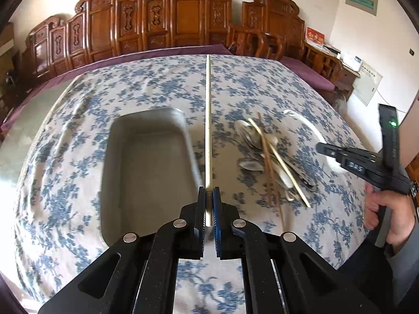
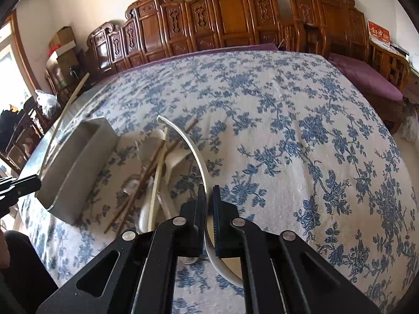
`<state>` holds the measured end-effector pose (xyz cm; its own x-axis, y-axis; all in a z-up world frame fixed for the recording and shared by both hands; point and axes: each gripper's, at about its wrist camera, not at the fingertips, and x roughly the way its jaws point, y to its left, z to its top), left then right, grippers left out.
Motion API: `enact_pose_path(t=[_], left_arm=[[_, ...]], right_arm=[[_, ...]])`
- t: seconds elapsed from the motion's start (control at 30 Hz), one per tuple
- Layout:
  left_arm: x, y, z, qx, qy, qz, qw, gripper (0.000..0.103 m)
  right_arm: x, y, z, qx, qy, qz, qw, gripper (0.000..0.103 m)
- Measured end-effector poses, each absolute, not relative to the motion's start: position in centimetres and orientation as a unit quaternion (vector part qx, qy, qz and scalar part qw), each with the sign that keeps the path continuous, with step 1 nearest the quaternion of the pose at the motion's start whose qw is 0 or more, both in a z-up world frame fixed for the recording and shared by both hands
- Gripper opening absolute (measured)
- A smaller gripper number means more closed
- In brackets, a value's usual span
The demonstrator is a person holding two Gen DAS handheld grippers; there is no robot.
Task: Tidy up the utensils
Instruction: 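Lower the chopstick into the grey tray and open the left tool while the right tool carries the spoon over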
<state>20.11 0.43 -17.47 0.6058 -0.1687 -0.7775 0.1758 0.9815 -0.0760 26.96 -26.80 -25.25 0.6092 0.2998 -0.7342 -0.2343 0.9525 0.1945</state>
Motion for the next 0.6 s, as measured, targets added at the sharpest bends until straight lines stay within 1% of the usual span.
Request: enact_pose_path(t=[0.33,0.6], left_arm=[[20.2,4.7,-18.8,-0.017,0.448,-0.078,0.89,0.004],[20.3,6.2,-20.3,-0.026,0.469,-0.073,0.88,0.004]], right_arm=[[25.1,-23.2,-21.8,0.031,0.386,0.167,0.907,0.006],[24.2,-19.1,-19.3,0.014,0.374,0.191,0.908,0.006]])
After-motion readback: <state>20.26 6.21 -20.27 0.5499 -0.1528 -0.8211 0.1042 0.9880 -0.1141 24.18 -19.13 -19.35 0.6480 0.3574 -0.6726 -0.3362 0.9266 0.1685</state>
